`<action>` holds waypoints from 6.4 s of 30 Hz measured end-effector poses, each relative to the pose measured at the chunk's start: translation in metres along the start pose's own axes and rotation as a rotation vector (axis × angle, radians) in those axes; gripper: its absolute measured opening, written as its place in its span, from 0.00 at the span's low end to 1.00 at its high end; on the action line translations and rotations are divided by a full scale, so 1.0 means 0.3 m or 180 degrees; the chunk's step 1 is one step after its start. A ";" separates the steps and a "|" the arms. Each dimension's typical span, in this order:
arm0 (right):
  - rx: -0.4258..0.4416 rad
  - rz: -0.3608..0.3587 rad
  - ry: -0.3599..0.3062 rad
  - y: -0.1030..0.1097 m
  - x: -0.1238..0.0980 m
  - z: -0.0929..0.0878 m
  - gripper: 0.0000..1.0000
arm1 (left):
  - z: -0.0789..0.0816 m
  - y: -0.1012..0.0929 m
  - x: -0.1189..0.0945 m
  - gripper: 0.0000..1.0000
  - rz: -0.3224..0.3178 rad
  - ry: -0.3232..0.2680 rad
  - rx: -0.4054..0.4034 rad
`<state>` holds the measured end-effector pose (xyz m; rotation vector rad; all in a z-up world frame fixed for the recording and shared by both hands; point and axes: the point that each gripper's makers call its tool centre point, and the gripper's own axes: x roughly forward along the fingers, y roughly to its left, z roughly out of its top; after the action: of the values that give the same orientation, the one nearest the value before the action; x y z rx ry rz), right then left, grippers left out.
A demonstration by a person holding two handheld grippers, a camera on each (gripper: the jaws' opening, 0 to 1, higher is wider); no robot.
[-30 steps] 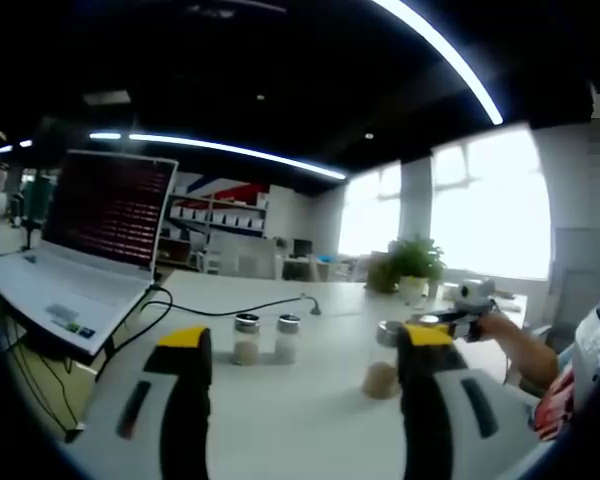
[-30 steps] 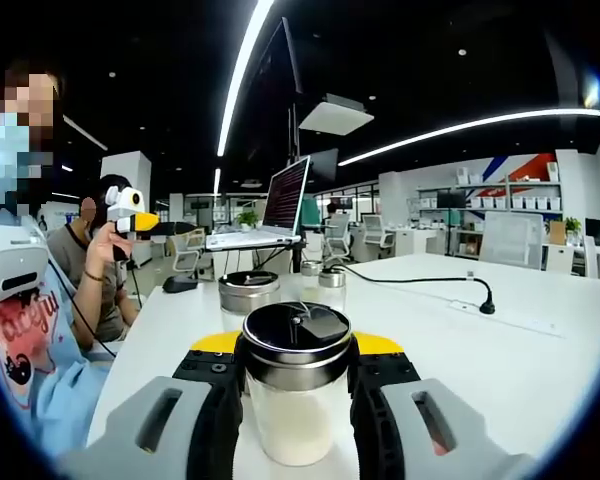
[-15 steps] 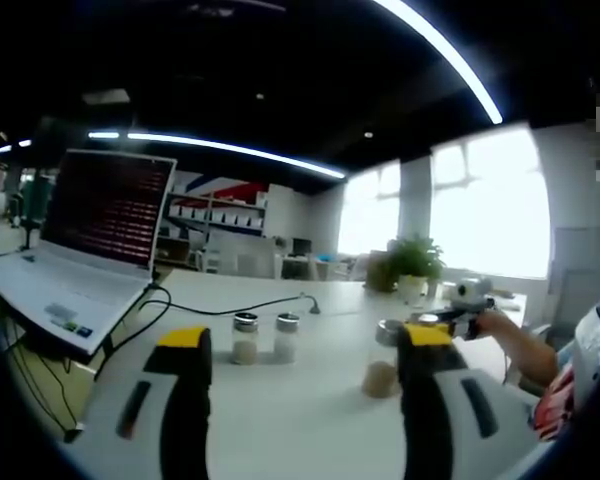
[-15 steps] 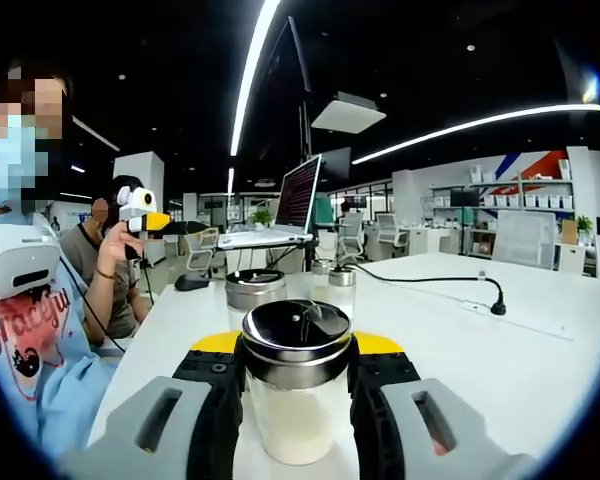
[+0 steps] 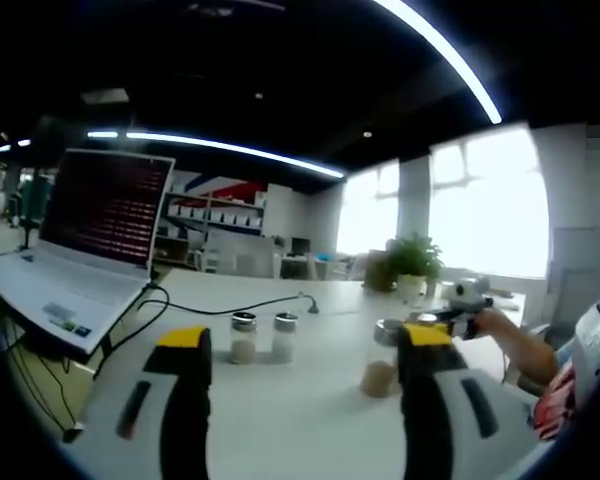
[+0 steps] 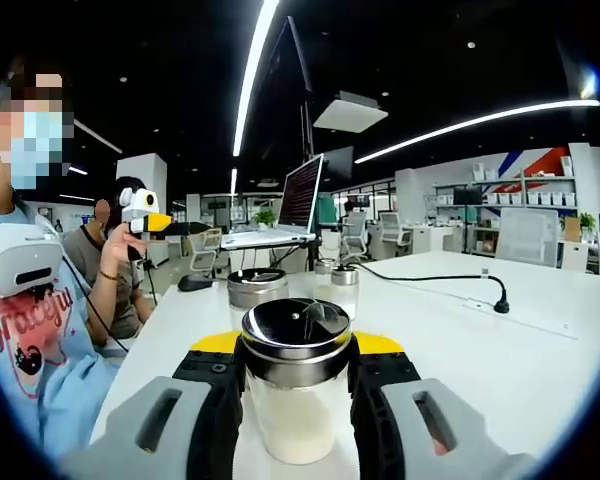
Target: Rotate the seasoning bottle until the label or dispensing opening points toward the visible target arrow and the bottle remains upright within the marked orientation range
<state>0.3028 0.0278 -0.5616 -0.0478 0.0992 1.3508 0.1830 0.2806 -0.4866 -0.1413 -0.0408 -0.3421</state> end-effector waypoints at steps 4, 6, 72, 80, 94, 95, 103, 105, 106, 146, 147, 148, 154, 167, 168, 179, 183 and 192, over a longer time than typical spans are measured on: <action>-0.0004 0.0001 0.0009 -0.001 0.000 -0.001 0.40 | -0.003 0.009 0.003 0.81 0.0024 0.0008 -0.0013; -0.0031 0.0006 0.0043 -0.004 0.000 -0.001 0.40 | -0.004 0.012 0.004 0.81 0.0030 0.0011 -0.0020; 0.0138 -0.2656 -0.0735 -0.049 -0.108 0.108 0.55 | -0.034 -0.008 0.027 0.82 0.0003 0.0096 0.0022; 0.0001 -0.2625 -0.0587 -0.045 -0.077 0.102 0.53 | -0.029 -0.016 0.032 0.81 -0.0020 0.0067 0.0033; -0.0177 -0.2523 -0.0438 -0.045 -0.038 0.091 0.40 | -0.002 -0.036 0.032 0.74 -0.0103 -0.0087 0.0183; -0.0182 -0.2518 -0.0434 -0.045 -0.039 0.090 0.39 | -0.001 -0.033 0.031 0.74 -0.0096 -0.0090 0.0179; -0.0205 -0.2414 -0.0419 -0.045 -0.037 0.089 0.39 | 0.016 -0.033 0.031 0.74 -0.0109 -0.0194 0.0016; -0.0210 -0.2406 -0.0418 -0.045 -0.037 0.089 0.39 | 0.026 -0.038 0.027 0.73 -0.0153 -0.0239 -0.0053; -0.0209 -0.2400 -0.0418 -0.046 -0.037 0.088 0.39 | 0.028 -0.041 0.025 0.72 -0.0168 -0.0251 -0.0071; -0.0380 -0.1635 -0.0470 -0.022 -0.025 0.083 0.39 | 0.029 -0.034 0.017 0.73 -0.0115 -0.0233 0.0034; -0.0387 -0.1616 -0.0464 -0.021 -0.023 0.083 0.39 | 0.030 -0.032 0.017 0.73 -0.0113 -0.0233 0.0032; -0.0394 -0.1597 -0.0454 -0.021 -0.022 0.082 0.39 | 0.030 -0.031 0.017 0.73 -0.0110 -0.0232 0.0029; -0.0391 -0.1462 -0.0410 -0.020 -0.019 0.079 0.39 | 0.028 -0.033 0.016 0.73 -0.0107 -0.0232 0.0032; -0.0359 -0.1065 -0.0220 -0.019 -0.009 0.071 0.39 | 0.023 -0.031 0.018 0.73 -0.0099 -0.0209 0.0037; -0.0354 -0.1043 -0.0216 -0.017 -0.008 0.070 0.39 | 0.023 -0.034 0.019 0.73 -0.0108 -0.0211 0.0039; -0.0330 -0.0730 -0.0052 -0.010 -0.003 0.063 0.39 | 0.025 -0.027 0.015 0.73 -0.0092 -0.0214 0.0029; -0.0285 -0.0581 -0.0050 -0.009 -0.002 0.060 0.39 | 0.025 -0.033 0.017 0.73 -0.0106 -0.0210 0.0034; -0.0210 -0.0299 -0.0029 -0.005 -0.004 0.055 0.39 | 0.021 -0.033 0.022 0.73 -0.0103 -0.0203 0.0018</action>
<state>0.3048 0.0279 -0.5452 -0.1009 0.0442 1.2602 0.1856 0.2701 -0.4787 -0.1461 -0.1072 -0.3698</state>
